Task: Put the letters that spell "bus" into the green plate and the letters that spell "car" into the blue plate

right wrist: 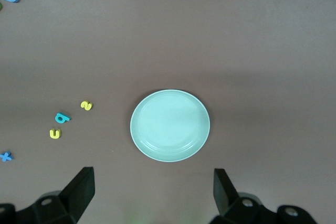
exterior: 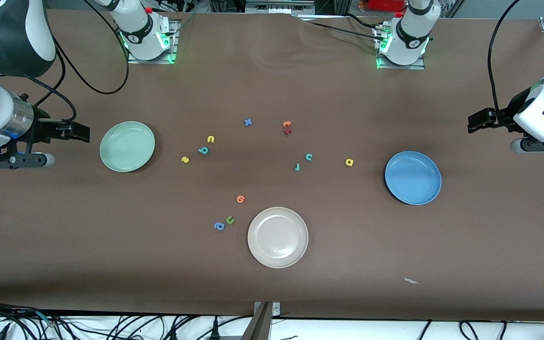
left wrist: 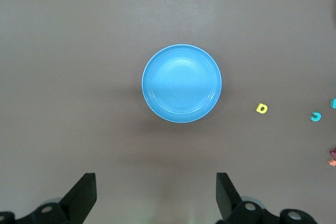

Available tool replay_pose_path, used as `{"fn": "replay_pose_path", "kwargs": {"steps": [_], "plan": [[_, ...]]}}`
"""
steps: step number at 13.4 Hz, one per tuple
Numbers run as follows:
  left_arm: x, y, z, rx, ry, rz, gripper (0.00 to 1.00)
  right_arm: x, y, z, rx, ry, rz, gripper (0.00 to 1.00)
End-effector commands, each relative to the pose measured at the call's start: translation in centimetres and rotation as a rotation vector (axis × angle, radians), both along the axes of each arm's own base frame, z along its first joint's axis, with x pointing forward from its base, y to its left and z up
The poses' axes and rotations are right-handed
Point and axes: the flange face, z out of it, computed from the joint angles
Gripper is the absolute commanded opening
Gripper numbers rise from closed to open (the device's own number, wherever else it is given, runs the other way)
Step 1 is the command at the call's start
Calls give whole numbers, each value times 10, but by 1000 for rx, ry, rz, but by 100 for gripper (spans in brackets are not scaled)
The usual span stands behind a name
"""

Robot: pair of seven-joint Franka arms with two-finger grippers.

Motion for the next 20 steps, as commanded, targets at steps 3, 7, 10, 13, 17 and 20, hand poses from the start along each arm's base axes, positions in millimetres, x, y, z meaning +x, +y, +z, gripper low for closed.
{"fn": "replay_pose_path", "kwargs": {"steps": [3,7,10,13,17,20], "plan": [[1,2,5,13,6,-22,100,-5,7,1,-1,-7,-15,100],[1,2,4,13,8,-22,100,-5,7,2,-1,-9,-15,100],[1,2,3,13,9,-22,100,-5,7,1,-1,-6,-15,100],[1,2,0,13,15,-23,100,-9,31,-8,-19,2,-92,100],[0,-3,-5,10,26,-29,100,-28,99,-53,-70,13,-276,100],[-2,-36,-42,-70,86,-47,100,-47,146,-97,-76,-23,-382,100]]}}
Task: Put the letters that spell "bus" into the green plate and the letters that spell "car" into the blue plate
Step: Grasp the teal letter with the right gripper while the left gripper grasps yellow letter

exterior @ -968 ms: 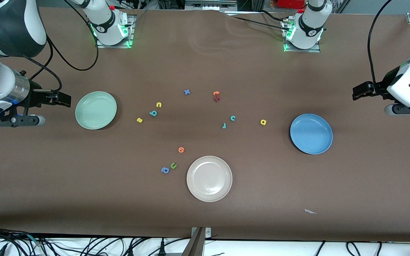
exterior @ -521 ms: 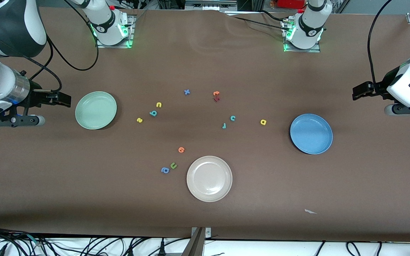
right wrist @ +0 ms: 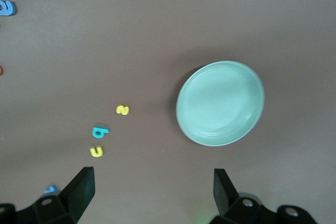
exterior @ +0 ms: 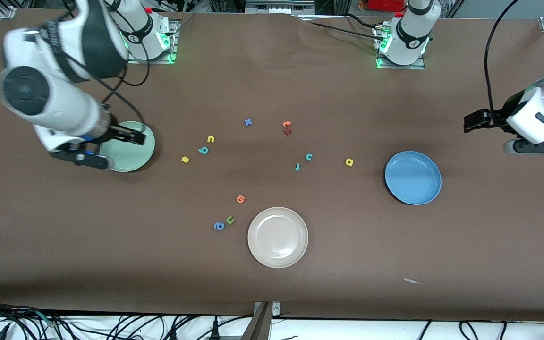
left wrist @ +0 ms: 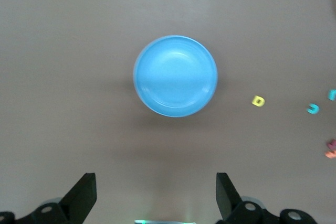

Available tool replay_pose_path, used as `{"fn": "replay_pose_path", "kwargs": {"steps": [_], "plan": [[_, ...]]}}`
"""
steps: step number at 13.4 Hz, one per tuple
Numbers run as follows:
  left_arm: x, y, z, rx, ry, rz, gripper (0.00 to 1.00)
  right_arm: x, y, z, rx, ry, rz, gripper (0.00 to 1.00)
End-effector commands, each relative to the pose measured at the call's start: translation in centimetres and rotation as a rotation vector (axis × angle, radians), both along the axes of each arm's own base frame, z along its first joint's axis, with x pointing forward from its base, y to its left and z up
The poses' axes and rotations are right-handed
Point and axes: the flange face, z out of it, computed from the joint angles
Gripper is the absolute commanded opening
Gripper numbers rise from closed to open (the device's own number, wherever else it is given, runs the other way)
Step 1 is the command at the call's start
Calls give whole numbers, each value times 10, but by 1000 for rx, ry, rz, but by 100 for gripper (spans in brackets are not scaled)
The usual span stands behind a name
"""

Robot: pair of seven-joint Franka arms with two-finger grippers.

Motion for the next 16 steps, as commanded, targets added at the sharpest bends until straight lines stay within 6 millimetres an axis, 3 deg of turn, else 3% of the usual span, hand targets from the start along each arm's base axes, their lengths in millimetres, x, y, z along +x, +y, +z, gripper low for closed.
{"fn": "replay_pose_path", "kwargs": {"steps": [1,5,6,9,12,15,16], "plan": [[2,-26,-31,-40,36,-39,100,-25,27,-43,13,-45,-87,99],[5,-72,-95,-87,-1,3,100,-68,41,-119,44,-136,-172,99],[4,-90,-123,-85,3,-5,100,-75,39,-134,45,-140,-181,99],[-16,-117,-183,-87,-49,-2,100,-102,47,-192,77,-185,-217,99],[-35,-146,-241,-83,-65,15,100,-111,67,-234,87,-172,-265,99],[-42,-180,-288,-38,-53,17,100,-112,71,-265,99,-173,-285,99],[-41,-183,-305,-31,-56,33,100,-113,72,-273,99,-167,-288,99]]}}
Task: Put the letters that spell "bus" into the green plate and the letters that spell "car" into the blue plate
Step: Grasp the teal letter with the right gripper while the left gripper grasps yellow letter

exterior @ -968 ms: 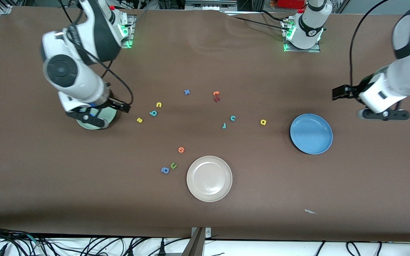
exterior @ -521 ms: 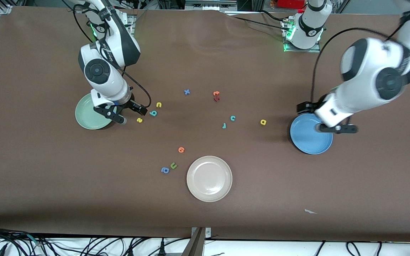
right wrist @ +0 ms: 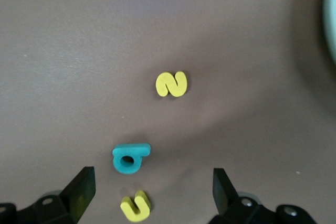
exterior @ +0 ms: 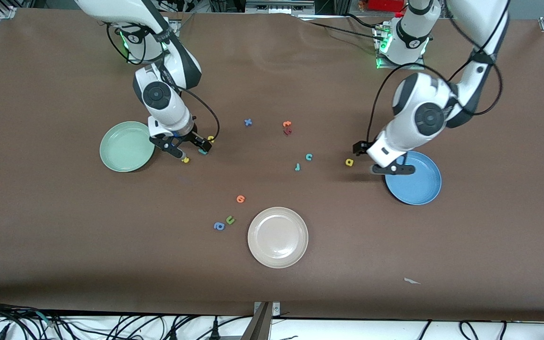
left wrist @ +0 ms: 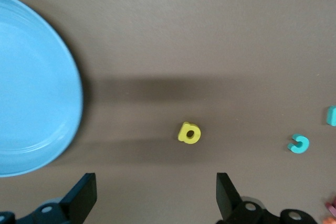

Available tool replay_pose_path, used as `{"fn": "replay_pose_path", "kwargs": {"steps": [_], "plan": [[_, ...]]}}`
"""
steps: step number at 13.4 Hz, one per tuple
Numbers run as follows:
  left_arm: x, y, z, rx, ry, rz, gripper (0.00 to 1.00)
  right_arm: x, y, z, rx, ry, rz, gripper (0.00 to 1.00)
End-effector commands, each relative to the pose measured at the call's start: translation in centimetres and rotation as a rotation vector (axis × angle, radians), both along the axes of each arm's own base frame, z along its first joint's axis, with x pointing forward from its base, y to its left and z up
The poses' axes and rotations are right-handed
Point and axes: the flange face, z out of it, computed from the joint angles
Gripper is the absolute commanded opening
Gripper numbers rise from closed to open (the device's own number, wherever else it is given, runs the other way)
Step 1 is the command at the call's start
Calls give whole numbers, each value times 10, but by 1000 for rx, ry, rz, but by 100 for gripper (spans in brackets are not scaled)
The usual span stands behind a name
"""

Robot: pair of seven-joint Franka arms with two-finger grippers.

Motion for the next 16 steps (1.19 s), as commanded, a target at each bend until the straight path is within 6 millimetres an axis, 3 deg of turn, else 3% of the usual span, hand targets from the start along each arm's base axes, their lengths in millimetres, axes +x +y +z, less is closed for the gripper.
{"fn": "replay_pose_path", "kwargs": {"steps": [1,5,8,9,12,16], "plan": [[-1,-20,-43,36,-3,12,100,4,2,-18,15,4,-27,99],[2,-33,-75,49,10,24,100,6,3,-25,13,14,-28,95],[1,-36,-83,45,12,27,100,8,5,-29,14,17,-25,71],[0,-37,-90,44,10,37,99,7,6,-29,14,17,-24,70],[-2,-42,-94,45,10,46,83,4,12,-35,18,29,-14,69],[-1,-43,-96,44,6,53,55,7,16,-33,23,25,-2,35]]}}
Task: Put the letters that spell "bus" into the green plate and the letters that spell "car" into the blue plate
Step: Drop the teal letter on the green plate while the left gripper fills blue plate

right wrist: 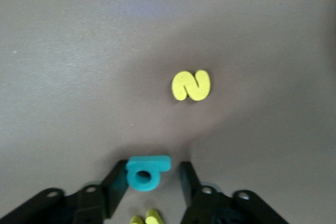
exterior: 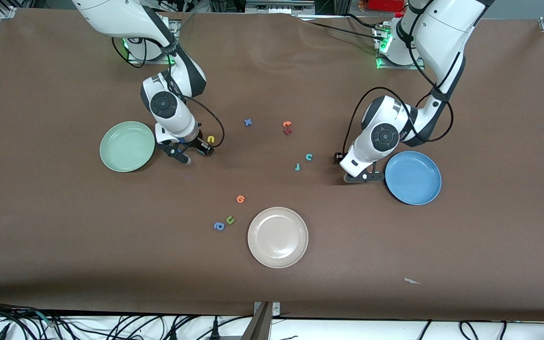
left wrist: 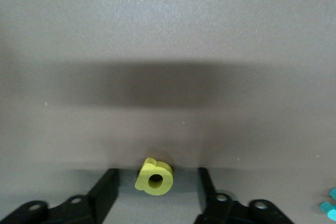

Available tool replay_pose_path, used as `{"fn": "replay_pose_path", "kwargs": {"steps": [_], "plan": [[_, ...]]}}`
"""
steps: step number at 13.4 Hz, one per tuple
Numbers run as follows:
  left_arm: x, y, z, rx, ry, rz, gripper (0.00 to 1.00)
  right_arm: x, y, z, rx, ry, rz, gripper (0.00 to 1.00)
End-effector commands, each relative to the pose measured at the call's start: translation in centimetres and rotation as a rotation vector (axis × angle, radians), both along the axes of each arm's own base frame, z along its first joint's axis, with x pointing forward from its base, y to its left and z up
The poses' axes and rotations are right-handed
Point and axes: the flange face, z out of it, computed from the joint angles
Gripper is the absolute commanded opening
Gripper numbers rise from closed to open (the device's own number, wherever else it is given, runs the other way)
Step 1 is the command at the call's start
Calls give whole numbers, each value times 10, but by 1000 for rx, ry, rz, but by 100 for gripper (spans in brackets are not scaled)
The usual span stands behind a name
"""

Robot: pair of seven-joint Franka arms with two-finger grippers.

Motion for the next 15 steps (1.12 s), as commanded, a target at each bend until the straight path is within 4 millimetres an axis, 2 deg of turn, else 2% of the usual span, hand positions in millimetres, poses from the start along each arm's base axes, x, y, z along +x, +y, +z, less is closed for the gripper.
{"fn": "replay_pose_path", "kwargs": {"steps": [1,3,6,8,11,13,15], "plan": [[4,-3,-4,17,-13,-2,50,0,5,-13,7,23,-3,23],[10,-4,0,13,-23,0,45,0,4,-13,6,24,-2,8],[11,-4,1,13,-26,1,37,0,6,-11,2,29,2,6],[11,-4,0,12,-26,1,30,10,8,8,-29,76,8,6],[11,-2,-2,15,-22,3,26,34,8,54,-100,196,36,2],[15,1,3,14,-24,2,24,53,-18,76,-135,264,70,2],[34,7,25,36,24,-11,23,68,-61,92,-141,307,143,2]]}}
